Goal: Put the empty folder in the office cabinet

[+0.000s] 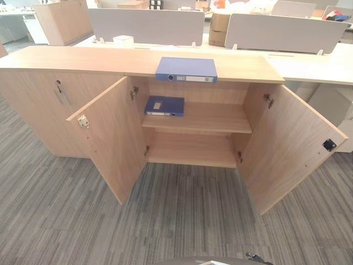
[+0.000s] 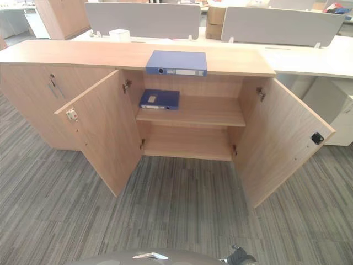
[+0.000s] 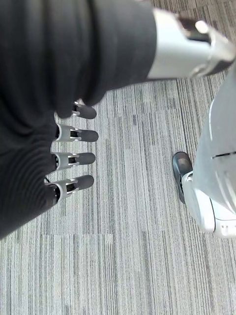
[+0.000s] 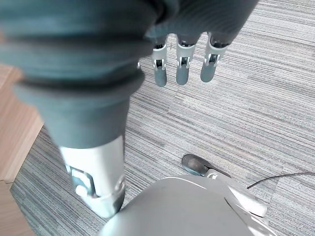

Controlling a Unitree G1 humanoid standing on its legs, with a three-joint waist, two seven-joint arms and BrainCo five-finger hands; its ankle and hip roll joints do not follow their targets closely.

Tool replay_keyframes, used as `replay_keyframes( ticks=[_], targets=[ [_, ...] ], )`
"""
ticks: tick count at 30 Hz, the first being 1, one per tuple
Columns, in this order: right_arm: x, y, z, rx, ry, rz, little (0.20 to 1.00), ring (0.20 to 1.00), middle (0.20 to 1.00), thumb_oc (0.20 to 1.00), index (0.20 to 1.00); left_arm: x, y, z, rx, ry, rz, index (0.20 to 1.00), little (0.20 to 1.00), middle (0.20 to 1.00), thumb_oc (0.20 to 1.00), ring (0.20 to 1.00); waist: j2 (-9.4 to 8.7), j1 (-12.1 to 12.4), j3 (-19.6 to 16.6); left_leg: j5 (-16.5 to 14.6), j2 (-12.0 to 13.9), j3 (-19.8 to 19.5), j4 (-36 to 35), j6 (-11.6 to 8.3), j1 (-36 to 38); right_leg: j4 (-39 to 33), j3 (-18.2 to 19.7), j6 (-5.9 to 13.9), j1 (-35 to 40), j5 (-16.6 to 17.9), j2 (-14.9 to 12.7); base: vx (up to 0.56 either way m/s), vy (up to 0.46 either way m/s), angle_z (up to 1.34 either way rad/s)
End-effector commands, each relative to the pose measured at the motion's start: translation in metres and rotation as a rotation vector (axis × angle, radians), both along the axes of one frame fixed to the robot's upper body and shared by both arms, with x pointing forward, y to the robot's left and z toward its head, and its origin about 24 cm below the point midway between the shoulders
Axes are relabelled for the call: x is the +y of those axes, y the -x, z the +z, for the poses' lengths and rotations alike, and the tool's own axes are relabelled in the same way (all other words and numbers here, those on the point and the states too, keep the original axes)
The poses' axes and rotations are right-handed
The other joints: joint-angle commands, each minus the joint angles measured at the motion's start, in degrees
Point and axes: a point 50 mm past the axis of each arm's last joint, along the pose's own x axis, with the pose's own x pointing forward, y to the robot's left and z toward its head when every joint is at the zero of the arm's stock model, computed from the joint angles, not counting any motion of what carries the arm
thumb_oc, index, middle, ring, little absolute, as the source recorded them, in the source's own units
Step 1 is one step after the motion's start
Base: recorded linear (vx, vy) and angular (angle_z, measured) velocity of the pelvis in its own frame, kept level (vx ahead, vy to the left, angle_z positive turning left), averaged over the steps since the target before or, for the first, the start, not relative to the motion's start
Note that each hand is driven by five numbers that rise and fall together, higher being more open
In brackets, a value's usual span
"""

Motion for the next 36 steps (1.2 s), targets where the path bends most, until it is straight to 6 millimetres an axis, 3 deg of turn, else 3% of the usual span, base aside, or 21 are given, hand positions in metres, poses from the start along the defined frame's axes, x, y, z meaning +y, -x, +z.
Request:
replay_keyframes(
  ticks=[1,36],
  targets=[
    [-0.0229,0.0067,0.0014,0.065,0.078,0.022,1.000,1.000,1.000,1.000,1.000,-0.0009,-0.0081,0.0001,0.003,-0.003,0.021,1.000,1.000,1.000,1.000,1.000,1.57,-0.38,0.08,-1.12,1.18,3.73,-0.04,-3.41,-0.43,0.08,-1.76,4.13,1.60,-1.44,-1.27,0.00,0.000,0.00],
    [-0.0242,0.0078,0.0015,0.067,0.086,0.036,1.000,1.000,1.000,1.000,1.000,0.0008,-0.0089,0.0003,0.001,-0.022,0.006,1.000,1.000,1.000,1.000,1.000,1.54,-0.57,0.60,-0.66,1.48,4.12,-0.04,-3.60,-0.93,0.13,-1.65,3.89,1.03,-1.16,-0.96,0.00,0.000,0.00]
  ],
)
